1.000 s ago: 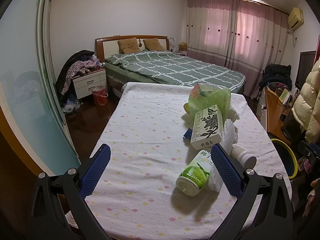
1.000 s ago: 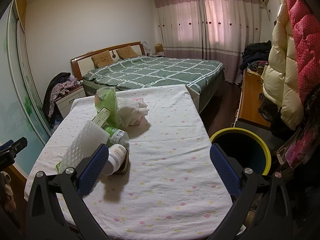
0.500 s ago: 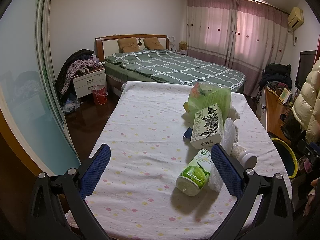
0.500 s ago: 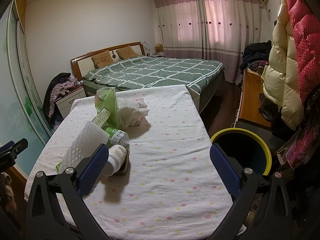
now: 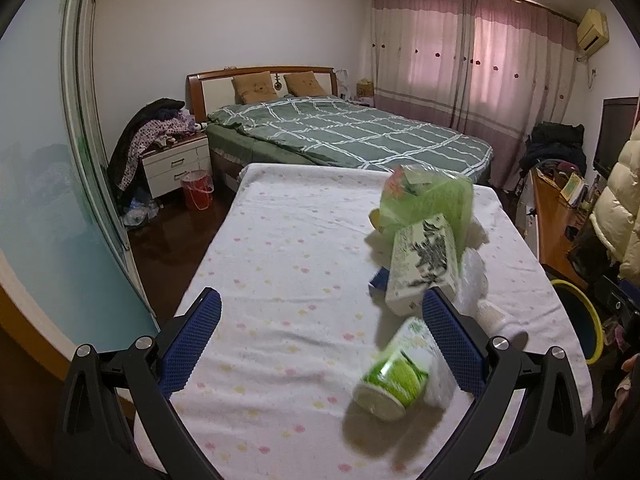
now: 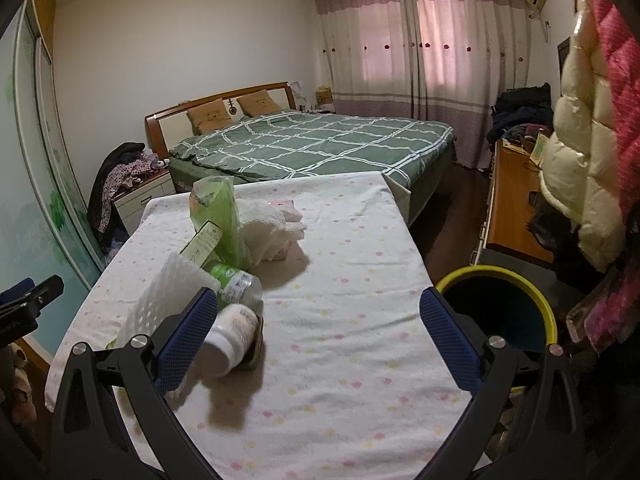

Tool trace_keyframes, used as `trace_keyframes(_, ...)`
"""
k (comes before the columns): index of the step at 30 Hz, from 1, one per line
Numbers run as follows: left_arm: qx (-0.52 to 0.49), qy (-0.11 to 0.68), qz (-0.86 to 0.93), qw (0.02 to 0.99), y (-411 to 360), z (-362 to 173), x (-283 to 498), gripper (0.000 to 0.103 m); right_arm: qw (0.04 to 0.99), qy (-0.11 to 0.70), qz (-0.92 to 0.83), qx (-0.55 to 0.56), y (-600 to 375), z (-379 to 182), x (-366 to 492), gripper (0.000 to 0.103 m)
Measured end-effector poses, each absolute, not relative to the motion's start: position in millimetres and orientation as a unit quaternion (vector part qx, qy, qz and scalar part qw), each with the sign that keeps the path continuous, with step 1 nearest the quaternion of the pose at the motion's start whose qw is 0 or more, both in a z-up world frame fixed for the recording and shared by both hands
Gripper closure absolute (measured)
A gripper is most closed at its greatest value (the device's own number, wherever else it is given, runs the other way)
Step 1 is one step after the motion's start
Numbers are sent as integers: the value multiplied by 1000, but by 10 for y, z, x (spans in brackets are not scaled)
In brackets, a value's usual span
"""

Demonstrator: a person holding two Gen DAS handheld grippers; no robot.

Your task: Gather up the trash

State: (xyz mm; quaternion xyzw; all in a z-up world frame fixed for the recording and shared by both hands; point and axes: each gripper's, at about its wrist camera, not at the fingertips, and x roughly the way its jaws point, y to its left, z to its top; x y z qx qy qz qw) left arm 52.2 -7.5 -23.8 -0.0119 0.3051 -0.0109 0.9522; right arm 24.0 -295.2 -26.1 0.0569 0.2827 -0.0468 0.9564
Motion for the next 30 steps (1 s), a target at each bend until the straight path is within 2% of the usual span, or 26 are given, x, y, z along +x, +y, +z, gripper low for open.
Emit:
trace_keyframes(10, -21, 319, 2, 947, 8, -332, 1220, 4, 959, 280, 2, 37, -2737, -188, 1228, 6)
trace_keyframes(12, -21, 322, 0, 946, 10, -358, 1332, 4, 959, 283, 17, 25, -2643, -191, 1443, 11)
trace_keyframes(14, -22, 324, -1, 946, 13, -387, 1437, 4, 956, 292, 30, 14, -2538, -217, 1679, 23)
trace_keyframes(24, -22, 335, -19, 942, -42, -519, 1764, 4, 934, 347, 80, 5, -2258, -462, 2393, 65)
trace_keyframes(26, -26, 337, -21, 941, -34, -540, 1775, 4, 934, 348, 81, 2, -2247, -464, 2410, 81)
trace_keyframes(28, -29, 339, -23, 940, -23, -549, 1775, 4, 935, 345, 87, 1, -2214, -443, 2379, 92)
trace_keyframes(30, -32, 341, -26, 939, -22, -559, 1771, 4, 937, 338, 93, 1, -2203, -408, 2343, 95)
